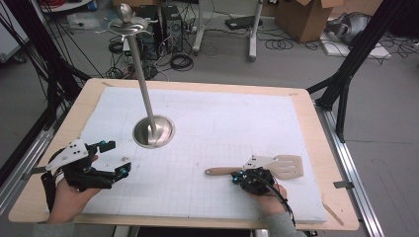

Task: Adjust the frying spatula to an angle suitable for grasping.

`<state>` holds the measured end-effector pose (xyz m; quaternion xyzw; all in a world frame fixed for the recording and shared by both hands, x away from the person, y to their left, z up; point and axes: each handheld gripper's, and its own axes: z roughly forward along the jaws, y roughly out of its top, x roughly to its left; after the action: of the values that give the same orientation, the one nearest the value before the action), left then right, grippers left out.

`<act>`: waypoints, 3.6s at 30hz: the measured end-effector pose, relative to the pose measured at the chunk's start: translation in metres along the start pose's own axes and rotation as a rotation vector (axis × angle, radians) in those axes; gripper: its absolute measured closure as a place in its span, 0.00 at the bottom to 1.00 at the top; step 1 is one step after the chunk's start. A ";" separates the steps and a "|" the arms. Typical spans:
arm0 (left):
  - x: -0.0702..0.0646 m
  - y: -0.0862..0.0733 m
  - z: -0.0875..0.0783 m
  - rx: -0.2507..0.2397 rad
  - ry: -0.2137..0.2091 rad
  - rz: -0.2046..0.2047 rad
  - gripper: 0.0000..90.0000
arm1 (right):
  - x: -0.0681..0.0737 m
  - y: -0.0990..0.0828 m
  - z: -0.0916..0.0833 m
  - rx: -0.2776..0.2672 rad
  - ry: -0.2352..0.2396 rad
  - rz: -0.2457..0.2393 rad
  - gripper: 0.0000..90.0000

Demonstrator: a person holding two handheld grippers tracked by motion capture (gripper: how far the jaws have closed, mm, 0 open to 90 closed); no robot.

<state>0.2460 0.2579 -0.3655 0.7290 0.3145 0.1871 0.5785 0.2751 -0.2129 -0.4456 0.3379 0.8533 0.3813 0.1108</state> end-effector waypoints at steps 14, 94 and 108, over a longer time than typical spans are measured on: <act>0.000 -0.005 -0.016 0.000 0.043 -0.007 0.07 | 0.001 0.012 0.008 -0.018 -0.060 -0.021 1.00; -0.010 -0.023 -0.068 -0.016 0.161 -0.048 0.07 | -0.036 0.048 0.046 -0.116 -0.211 0.097 1.00; -0.006 -0.017 -0.042 -0.003 0.106 -0.035 0.07 | -0.053 0.024 -0.003 -0.167 -0.297 0.212 1.00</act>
<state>0.2108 0.2869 -0.3704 0.7114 0.3573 0.2159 0.5654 0.3257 -0.2379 -0.4297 0.4679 0.7527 0.4063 0.2225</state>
